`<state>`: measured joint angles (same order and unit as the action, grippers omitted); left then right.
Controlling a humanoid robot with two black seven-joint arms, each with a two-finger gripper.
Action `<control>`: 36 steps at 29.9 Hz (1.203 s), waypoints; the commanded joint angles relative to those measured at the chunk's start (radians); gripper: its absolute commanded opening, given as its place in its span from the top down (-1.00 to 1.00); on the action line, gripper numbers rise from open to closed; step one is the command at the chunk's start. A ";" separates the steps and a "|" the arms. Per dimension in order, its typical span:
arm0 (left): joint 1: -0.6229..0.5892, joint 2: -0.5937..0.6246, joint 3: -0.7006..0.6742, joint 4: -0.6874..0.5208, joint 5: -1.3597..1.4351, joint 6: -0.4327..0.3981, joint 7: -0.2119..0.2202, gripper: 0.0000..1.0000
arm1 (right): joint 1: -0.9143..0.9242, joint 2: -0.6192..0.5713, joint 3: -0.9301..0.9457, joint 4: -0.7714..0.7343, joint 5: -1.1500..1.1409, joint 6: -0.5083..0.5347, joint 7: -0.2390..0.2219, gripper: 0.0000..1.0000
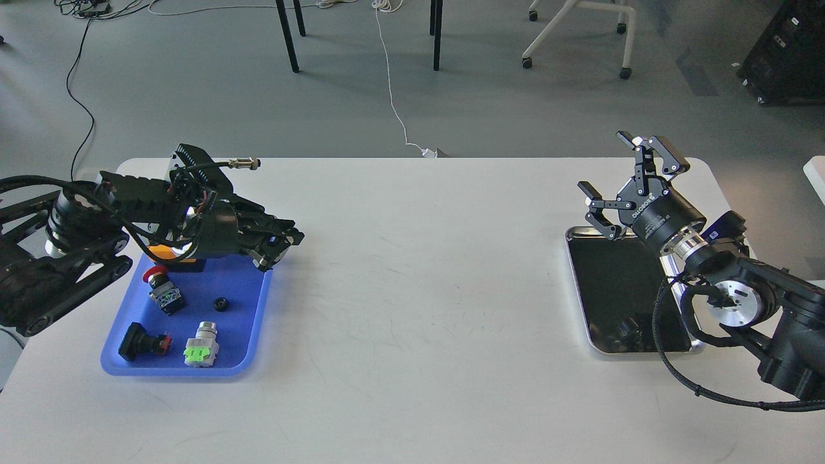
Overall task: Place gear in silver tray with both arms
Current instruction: 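Carry the gear with the left gripper toward the table center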
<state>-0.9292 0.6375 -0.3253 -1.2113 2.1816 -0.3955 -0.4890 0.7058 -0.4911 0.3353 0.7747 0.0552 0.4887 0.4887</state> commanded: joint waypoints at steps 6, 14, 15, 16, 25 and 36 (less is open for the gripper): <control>-0.220 -0.275 0.215 0.108 0.000 -0.005 0.000 0.72 | -0.002 -0.004 0.002 -0.002 0.000 0.000 0.000 -0.98; -0.243 -0.489 0.279 0.262 0.000 -0.005 0.000 0.72 | -0.006 -0.021 0.002 -0.008 0.000 0.000 0.000 -0.98; -0.241 -0.502 0.293 0.271 0.000 -0.005 0.000 0.72 | -0.006 -0.024 0.002 -0.008 0.000 0.000 0.000 -0.98; -0.240 -0.518 0.307 0.277 0.000 -0.005 0.000 0.72 | -0.009 -0.027 0.002 -0.008 0.000 0.000 0.000 -0.98; -0.230 -0.638 0.382 0.355 0.000 0.001 0.000 0.71 | -0.032 -0.040 0.004 -0.008 0.000 0.000 0.000 -0.98; -0.203 -0.638 0.434 0.493 0.000 0.026 0.000 0.69 | -0.046 -0.041 0.004 -0.011 0.000 0.000 0.000 -0.98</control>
<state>-1.1431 0.0002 0.1059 -0.7298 2.1817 -0.3736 -0.4884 0.6605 -0.5321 0.3391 0.7651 0.0552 0.4887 0.4887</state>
